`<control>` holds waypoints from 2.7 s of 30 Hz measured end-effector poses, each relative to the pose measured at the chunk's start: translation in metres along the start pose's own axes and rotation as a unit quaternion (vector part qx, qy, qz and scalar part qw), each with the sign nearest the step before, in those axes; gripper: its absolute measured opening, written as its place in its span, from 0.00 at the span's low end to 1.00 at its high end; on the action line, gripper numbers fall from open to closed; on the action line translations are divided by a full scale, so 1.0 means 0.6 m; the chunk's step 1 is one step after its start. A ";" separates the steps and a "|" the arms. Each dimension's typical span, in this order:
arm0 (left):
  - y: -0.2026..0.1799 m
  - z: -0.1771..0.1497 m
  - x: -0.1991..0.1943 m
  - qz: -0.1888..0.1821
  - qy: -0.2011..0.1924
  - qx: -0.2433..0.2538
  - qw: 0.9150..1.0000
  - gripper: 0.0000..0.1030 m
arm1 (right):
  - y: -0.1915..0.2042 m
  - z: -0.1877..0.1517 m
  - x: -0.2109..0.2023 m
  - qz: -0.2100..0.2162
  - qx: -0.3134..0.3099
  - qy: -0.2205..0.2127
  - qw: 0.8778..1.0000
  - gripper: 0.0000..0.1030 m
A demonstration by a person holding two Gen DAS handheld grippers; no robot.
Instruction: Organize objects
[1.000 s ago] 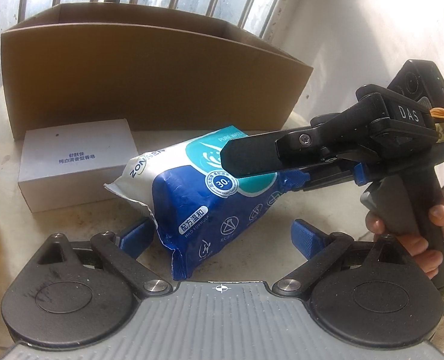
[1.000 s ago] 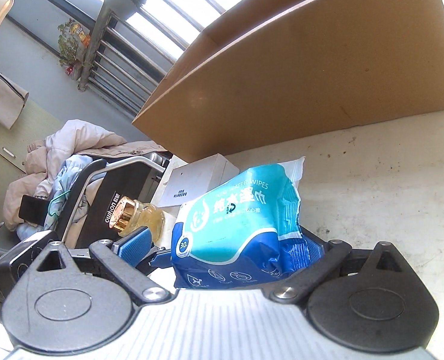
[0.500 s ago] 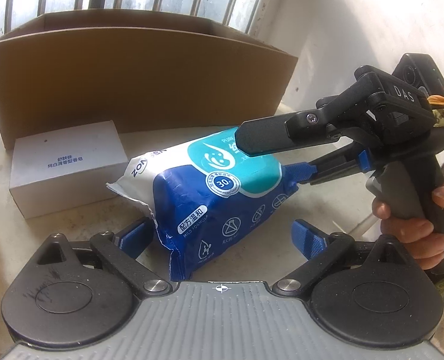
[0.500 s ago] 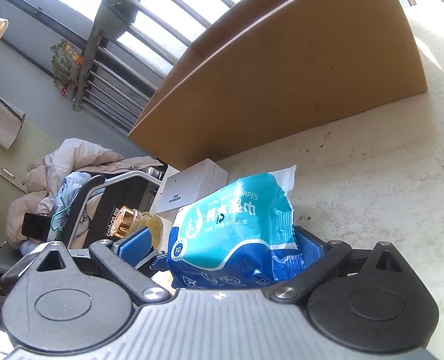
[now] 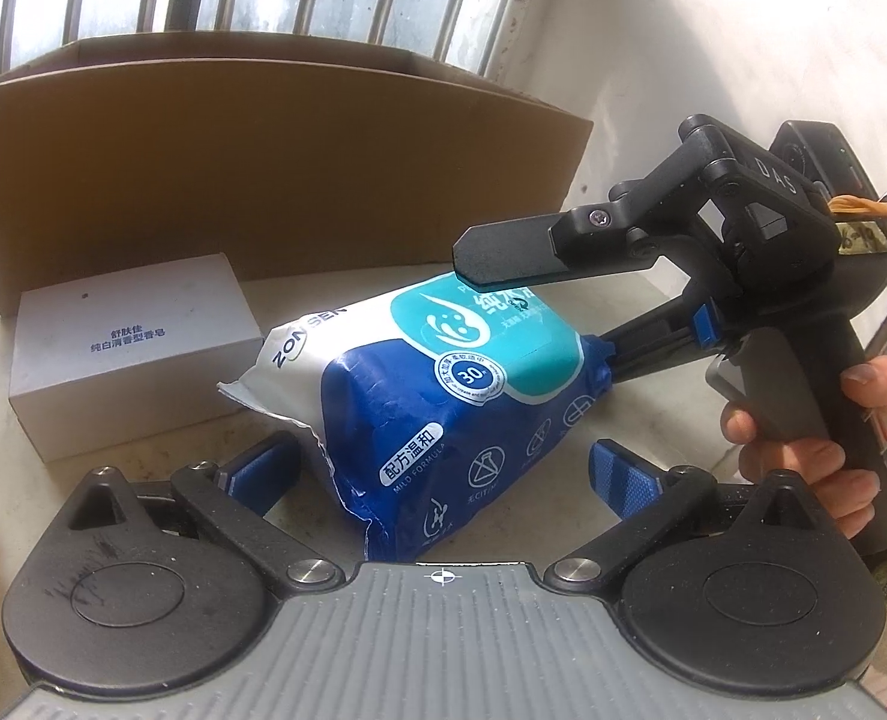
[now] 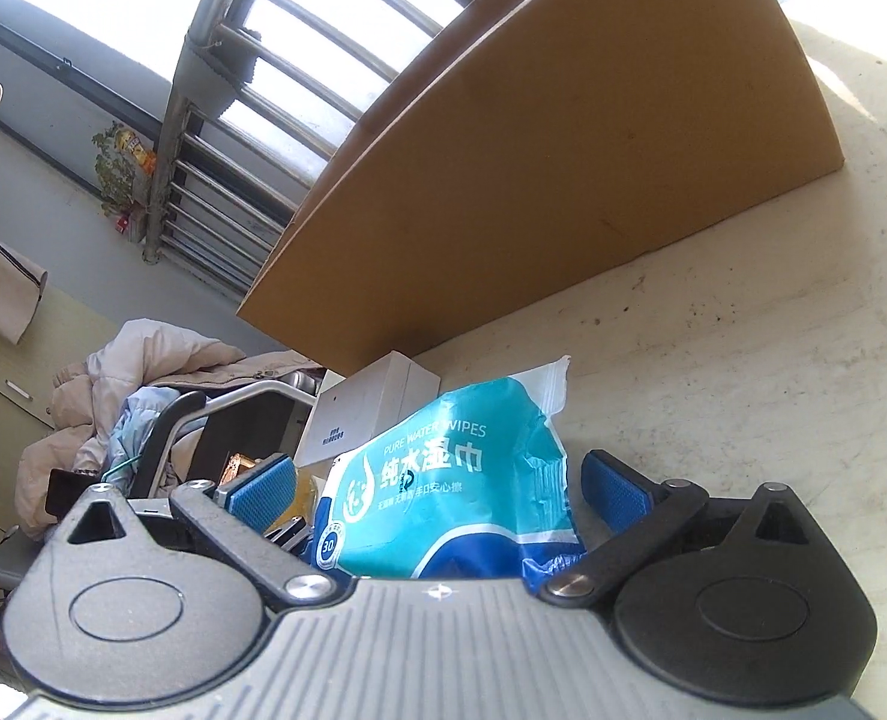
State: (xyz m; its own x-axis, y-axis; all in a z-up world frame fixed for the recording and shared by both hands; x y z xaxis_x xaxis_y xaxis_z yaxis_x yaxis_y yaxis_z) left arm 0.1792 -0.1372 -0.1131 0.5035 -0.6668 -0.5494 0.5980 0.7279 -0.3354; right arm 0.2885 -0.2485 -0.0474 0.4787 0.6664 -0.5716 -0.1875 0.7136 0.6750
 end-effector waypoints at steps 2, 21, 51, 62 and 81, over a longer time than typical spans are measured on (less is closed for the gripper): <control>0.002 0.000 -0.001 -0.006 -0.004 -0.006 1.000 1.00 | 0.001 -0.001 0.000 -0.001 -0.003 -0.004 1.000 1.00; 0.011 0.007 -0.014 -0.039 -0.021 -0.029 0.999 1.00 | 0.005 -0.010 -0.003 0.000 -0.024 -0.018 1.000 1.00; 0.004 0.014 0.003 -0.030 -0.015 -0.012 0.999 1.00 | 0.004 -0.010 -0.002 0.000 -0.018 -0.013 1.000 1.00; 0.024 0.016 -0.005 0.013 -0.014 0.008 1.000 0.79 | -0.001 -0.007 -0.006 -0.019 -0.006 -0.011 1.000 0.96; 0.021 0.033 0.009 0.033 -0.017 0.022 0.999 0.72 | -0.006 -0.014 -0.033 -0.051 -0.020 -0.031 0.998 0.71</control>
State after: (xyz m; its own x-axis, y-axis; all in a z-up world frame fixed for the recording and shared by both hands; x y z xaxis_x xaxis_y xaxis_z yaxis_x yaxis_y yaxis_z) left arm 0.2018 -0.1348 -0.1056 0.5622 -0.6236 -0.5432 0.5892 0.7629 -0.2661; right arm 0.2727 -0.2625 -0.0425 0.5486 0.5764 -0.6056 -0.1680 0.7856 0.5955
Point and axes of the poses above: each gripper's, at about its wrist camera, not at the fingertips, and x roughly the way its jaws point, y to its left, z to its top, the point moved 10 cm from there along x, roughly the way its jaws point, and after that the axes turned 8 degrees about -z, right-handed, at the moved point
